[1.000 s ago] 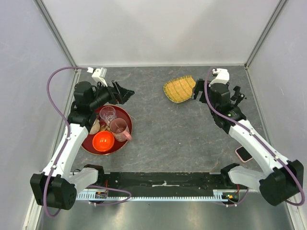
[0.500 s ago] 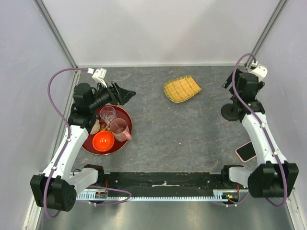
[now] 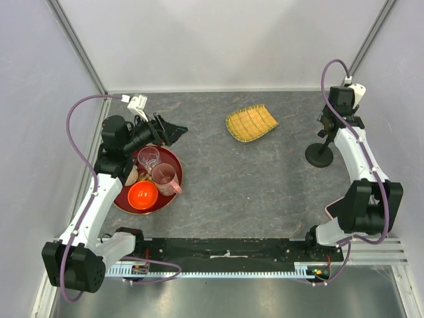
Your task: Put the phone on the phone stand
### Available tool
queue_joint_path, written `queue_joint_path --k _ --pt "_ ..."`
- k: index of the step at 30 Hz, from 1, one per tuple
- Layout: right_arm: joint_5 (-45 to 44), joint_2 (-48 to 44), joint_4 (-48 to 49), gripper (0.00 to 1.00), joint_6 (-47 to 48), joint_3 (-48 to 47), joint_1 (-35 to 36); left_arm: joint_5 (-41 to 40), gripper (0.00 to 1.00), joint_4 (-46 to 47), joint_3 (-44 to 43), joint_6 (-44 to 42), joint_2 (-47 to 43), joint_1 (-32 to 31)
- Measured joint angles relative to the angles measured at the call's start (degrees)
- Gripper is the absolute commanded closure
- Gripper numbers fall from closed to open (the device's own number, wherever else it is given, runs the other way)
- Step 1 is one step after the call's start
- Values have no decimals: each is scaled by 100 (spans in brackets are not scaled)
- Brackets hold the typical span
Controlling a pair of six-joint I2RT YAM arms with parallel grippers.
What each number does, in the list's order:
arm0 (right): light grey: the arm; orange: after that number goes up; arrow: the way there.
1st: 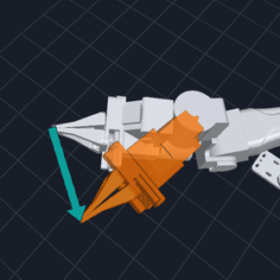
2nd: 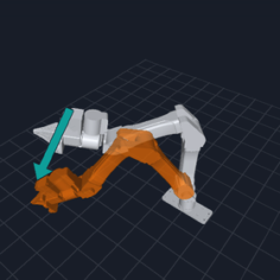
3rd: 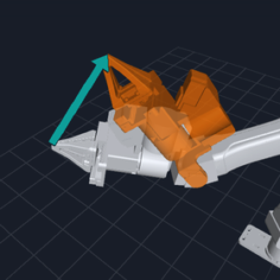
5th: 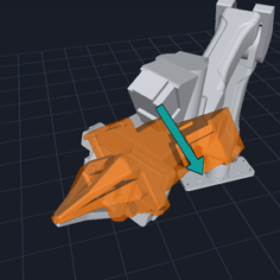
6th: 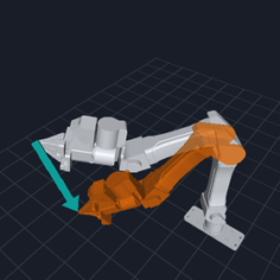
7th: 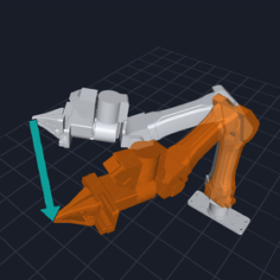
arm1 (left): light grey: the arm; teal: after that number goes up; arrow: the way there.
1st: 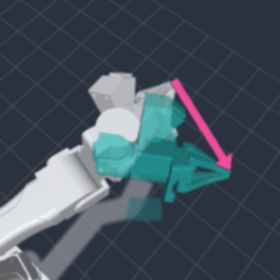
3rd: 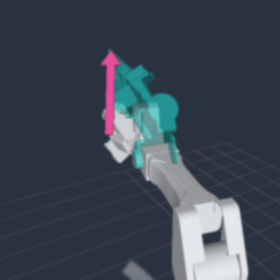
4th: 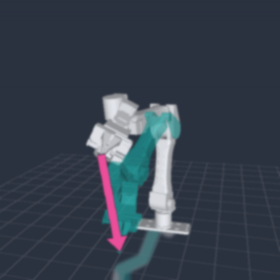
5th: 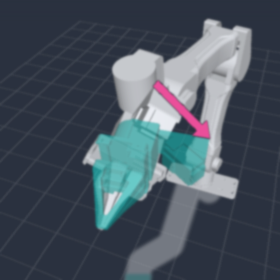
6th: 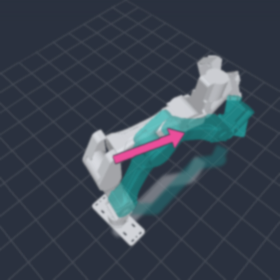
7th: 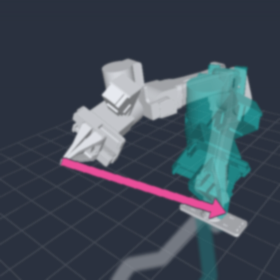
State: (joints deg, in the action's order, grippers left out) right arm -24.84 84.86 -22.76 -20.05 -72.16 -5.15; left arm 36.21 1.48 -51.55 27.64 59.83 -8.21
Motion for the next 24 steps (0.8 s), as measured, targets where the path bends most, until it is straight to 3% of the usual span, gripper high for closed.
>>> queue_joint_path --k 10,13,14,16,21,24 --pt "358 610 -568 51 361 -516 -11 39 17 2 9 31 44 0" --pt "402 608 -573 70 431 -516 -22 39 18 0 9 46 46 0" --pt "431 608 -562 85 463 -514 -22 39 18 0 9 48 46 0" --pt "514 608 -544 97 520 -514 -35 39 18 0 9 48 48 0" --pt "804 518 -564 100 782 -509 37 37 18 0 11 48 76 0" --pt "1178 289 -570 100 1095 -376 525 42 18 0 11 48 155 0"
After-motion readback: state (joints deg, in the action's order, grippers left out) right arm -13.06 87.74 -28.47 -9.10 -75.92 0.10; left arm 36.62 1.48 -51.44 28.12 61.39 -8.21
